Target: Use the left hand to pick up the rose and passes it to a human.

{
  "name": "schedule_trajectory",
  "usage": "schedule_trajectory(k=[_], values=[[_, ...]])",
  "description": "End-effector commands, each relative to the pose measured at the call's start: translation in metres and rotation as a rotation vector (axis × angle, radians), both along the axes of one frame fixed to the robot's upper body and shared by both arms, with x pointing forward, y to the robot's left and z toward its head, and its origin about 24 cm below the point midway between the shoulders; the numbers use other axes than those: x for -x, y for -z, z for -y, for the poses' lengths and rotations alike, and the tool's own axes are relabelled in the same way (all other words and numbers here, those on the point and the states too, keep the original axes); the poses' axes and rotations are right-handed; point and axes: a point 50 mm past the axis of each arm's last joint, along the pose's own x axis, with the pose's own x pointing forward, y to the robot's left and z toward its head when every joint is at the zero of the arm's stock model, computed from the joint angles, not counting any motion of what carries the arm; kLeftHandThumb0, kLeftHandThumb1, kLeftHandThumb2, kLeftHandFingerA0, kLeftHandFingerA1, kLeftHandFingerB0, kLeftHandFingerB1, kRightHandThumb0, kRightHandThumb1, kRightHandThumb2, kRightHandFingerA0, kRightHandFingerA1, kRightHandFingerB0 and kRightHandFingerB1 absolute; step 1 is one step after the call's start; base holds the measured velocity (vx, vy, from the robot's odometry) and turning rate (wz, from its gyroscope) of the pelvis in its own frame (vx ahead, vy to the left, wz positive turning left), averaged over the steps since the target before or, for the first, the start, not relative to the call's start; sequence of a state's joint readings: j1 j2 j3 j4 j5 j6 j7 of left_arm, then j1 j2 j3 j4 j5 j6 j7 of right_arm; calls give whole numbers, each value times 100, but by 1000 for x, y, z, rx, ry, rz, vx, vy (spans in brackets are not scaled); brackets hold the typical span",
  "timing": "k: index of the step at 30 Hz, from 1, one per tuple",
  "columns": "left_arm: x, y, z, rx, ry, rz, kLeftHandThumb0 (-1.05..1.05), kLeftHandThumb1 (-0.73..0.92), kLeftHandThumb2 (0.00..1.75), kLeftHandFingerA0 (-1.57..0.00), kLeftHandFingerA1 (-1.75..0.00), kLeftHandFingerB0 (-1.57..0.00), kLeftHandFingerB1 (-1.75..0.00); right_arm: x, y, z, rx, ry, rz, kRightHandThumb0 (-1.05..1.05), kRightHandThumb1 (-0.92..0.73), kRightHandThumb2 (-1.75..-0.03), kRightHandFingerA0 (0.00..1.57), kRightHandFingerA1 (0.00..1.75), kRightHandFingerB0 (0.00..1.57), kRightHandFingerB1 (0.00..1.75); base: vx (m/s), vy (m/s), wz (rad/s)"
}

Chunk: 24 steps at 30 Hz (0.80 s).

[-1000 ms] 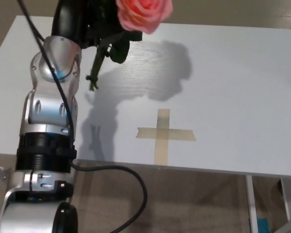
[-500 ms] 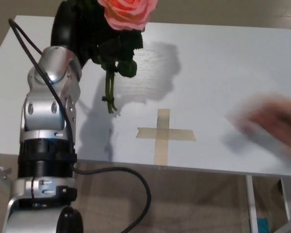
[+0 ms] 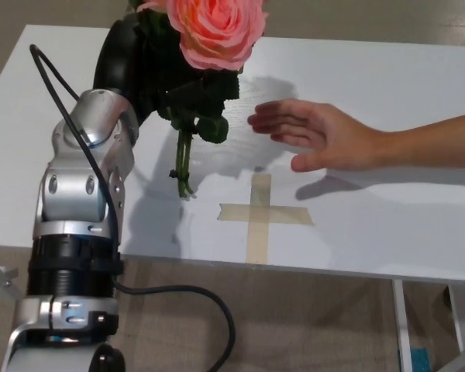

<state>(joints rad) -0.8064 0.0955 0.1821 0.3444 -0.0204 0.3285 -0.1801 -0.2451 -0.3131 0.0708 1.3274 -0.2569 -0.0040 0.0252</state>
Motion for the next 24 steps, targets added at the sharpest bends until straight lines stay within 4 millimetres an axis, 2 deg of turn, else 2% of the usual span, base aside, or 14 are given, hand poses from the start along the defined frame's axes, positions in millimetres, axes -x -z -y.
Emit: schedule_trajectory(k=[1, 2, 3, 8, 12, 18, 24], values=[[0, -1, 2, 13, 24, 8, -18, 79, 69, -83, -146, -80, -91, 4, 1, 2, 1, 0, -20, -39, -59, -77, 58, 52, 46, 48, 0, 0, 0], [0, 0, 3, 14, 25, 4, -19, 78, 65, -86, -137, -85, -82, 6, 2, 2, 2, -1, -25, -31, -68, -60, 63, 42, 48, 37, 0, 0, 0], [1, -1, 7, 16, 28, 6, -17, 79, 69, -84, -144, -80, -92, 8, 3, 1, 2, -2, -28, -31, -68, -60, 64, 43, 49, 37, 0, 0, 0], [0, -3, 24, 22, 48, 12, -17, 80, 69, -85, -147, -79, -92, 11, 5, -2, -3, -6, -37, -32, -69, -60, 64, 42, 50, 38, 0, 0, 0], [-1, -3, 53, 50, 115, -4, -17, 82, 66, -79, -147, -77, -97, 12, 6, -4, -16, 8, -39, -32, -69, -60, 64, 42, 51, 38, 0, 0, 0], [-3, -9, 67, 63, 162, -2, -18, 83, 65, -79, -147, -77, -97, 6, 6, -9, -28, 8, -28, -32, -68, -60, 64, 43, 50, 38, 0, 0, 0], [-6, -15, 94, 88, 229, 1, -19, 83, 64, -81, -145, -78, -97, 3, 5, -11, -28, 4, -18, -33, -69, -60, 64, 42, 50, 38, 0, 0, 0]])
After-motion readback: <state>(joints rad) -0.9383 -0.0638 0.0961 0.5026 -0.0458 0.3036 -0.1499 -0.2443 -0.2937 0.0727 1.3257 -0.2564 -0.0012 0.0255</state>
